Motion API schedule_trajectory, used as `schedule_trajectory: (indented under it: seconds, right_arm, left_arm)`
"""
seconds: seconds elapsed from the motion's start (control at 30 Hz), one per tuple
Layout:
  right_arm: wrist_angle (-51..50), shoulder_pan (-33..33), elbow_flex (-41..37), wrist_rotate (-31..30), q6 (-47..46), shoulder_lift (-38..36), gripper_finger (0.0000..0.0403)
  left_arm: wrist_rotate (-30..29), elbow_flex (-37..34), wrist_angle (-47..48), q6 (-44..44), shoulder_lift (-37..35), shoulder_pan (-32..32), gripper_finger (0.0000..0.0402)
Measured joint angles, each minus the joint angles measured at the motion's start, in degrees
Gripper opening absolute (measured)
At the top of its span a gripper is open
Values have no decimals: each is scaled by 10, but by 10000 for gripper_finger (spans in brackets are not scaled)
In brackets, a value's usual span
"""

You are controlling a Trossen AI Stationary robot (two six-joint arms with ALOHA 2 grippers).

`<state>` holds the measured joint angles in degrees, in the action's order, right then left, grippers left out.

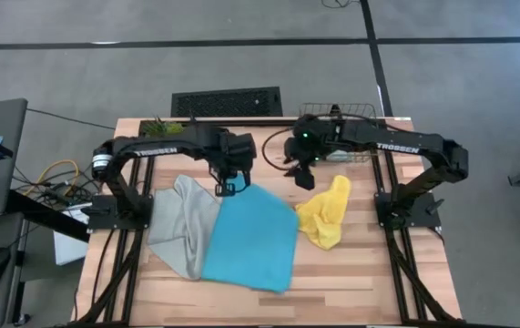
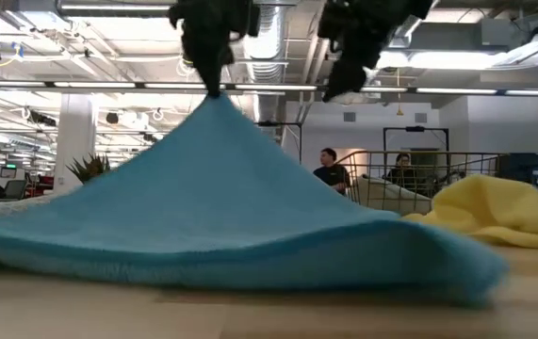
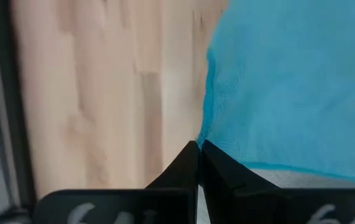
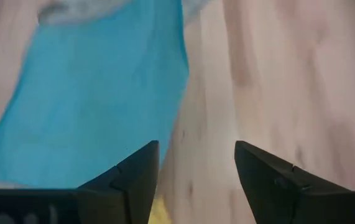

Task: Fold microfiber towels
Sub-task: Fold the blue microfiber cloth

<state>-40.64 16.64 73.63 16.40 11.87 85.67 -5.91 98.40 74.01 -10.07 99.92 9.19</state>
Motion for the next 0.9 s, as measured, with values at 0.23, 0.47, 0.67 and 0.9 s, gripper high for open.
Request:
schedule_trajectory:
  seconds: [0.23, 0.47, 0.67, 0.9]
  right_arm:
    - [89, 12, 0, 0, 2, -7, 234]
    - [115, 28, 0, 0, 6, 2, 234]
    - [169, 28, 0, 10, 55, 2, 234]
    - [268, 21, 1, 107, 82, 29, 234]
  left_arm:
    - [-8, 140, 78, -9, 0, 0, 0]
    - [58, 243, 148, -13, 0, 5, 0]
    - [92, 255, 159, 11, 5, -4, 0]
    - [130, 254, 160, -27, 50, -26, 0]
